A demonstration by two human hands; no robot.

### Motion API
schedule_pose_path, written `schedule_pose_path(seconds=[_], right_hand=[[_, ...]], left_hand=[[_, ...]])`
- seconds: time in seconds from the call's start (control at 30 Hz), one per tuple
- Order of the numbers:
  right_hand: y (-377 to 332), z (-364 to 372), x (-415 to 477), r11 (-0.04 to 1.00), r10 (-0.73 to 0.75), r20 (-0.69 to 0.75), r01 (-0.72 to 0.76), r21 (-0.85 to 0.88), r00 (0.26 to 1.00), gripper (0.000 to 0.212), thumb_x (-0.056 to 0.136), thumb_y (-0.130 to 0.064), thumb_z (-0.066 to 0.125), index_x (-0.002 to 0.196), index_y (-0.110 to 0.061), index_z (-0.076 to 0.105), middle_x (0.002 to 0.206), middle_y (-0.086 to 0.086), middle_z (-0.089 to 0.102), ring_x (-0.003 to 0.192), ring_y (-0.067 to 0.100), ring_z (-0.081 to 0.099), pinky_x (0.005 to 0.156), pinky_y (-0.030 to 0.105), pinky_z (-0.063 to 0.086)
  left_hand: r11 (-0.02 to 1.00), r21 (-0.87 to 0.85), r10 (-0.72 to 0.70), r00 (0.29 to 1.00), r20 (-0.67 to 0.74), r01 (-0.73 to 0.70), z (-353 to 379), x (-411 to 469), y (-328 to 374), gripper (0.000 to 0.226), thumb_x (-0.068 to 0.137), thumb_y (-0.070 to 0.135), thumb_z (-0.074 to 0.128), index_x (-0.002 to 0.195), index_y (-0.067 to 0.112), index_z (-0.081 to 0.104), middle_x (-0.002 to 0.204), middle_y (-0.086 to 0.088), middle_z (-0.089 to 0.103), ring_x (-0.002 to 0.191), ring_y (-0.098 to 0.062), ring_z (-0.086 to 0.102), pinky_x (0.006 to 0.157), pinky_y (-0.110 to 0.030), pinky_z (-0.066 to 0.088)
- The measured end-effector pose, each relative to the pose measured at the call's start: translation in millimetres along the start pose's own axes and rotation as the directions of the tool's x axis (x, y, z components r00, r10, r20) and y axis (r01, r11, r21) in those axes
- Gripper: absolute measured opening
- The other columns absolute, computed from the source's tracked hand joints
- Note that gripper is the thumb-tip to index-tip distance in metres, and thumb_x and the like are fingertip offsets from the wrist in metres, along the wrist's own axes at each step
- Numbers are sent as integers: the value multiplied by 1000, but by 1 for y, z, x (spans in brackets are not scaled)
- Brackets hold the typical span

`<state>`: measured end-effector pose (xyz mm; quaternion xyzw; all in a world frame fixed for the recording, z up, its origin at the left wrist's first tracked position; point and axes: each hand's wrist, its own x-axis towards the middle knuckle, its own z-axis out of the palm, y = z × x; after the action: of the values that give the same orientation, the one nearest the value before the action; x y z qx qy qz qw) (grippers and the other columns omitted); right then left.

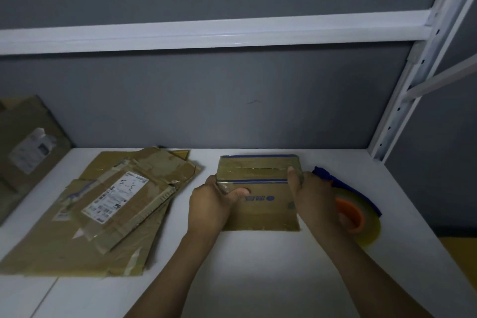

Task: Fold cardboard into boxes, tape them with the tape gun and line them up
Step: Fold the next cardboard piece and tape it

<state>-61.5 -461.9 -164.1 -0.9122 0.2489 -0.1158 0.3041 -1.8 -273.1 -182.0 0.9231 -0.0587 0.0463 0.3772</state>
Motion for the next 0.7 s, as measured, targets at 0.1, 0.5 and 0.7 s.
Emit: schedule_pose_path(seconds=[0.1,0.5,0.7], right_hand=[[-7,-2,2,1000,0,5,0,3,1000,58,100,-51,20,133,-10,46,90,9,66,66,15,57,43,21,36],[3,-12,-9,916,-64,84,26,400,994,20,97,-33,51,105,-16,58,91,-6,64,81,9,63,54,17,40],[-4,-26,-1,719,65,41,-75,691,997,36,95,-48,47,105,-18,63,96,-1,69,85,16,66,68,29,52]], left_hand=[[994,-46,95,996,0,-95,-6,1,1,67,75,57,70,131,24,52,97,9,68,87,-11,64,73,-26,52],[971,-204,126,992,-15,-126,-16,-1,-5,52,85,65,48,131,41,48,94,13,69,89,-5,64,74,-22,49],[897,-400,171,982,-77,-187,-20,-9,5,41,76,24,80,105,36,54,101,22,64,95,10,60,76,-7,44]])
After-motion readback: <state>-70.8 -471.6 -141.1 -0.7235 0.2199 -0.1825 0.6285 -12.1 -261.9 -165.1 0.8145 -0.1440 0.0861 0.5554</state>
